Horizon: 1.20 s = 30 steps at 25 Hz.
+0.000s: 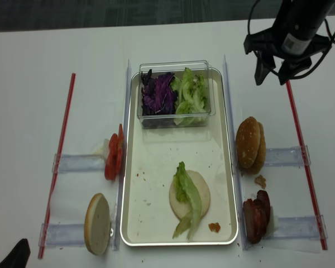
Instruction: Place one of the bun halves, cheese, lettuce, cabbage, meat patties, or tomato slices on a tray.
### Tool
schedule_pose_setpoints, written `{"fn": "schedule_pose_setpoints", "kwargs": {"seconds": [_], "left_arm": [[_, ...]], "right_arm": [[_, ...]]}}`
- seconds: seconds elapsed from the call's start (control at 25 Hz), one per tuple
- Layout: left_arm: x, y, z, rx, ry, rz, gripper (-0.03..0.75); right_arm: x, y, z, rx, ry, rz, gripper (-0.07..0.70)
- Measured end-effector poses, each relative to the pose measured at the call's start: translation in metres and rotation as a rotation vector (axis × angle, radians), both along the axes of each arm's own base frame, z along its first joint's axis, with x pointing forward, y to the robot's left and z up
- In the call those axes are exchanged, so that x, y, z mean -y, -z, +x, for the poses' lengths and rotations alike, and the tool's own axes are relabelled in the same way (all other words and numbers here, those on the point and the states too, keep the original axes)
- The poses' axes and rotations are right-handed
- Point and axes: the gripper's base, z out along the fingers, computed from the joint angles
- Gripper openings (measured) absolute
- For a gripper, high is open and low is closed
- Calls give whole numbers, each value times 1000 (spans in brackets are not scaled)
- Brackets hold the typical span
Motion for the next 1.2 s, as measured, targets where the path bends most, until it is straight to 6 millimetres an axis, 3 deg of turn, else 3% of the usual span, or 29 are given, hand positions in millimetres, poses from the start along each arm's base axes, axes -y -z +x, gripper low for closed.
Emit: {"fn": "schedule_pose_setpoints", "kwargs": {"seconds": [0.68,1.2], "left_arm": [[0,0,0,0,0,0,671],[0,0,0,0,0,0,671]], "right_arm": [[67,1,5,8,135,-41,453],[77,-1,4,17,128,-71,453]]}}
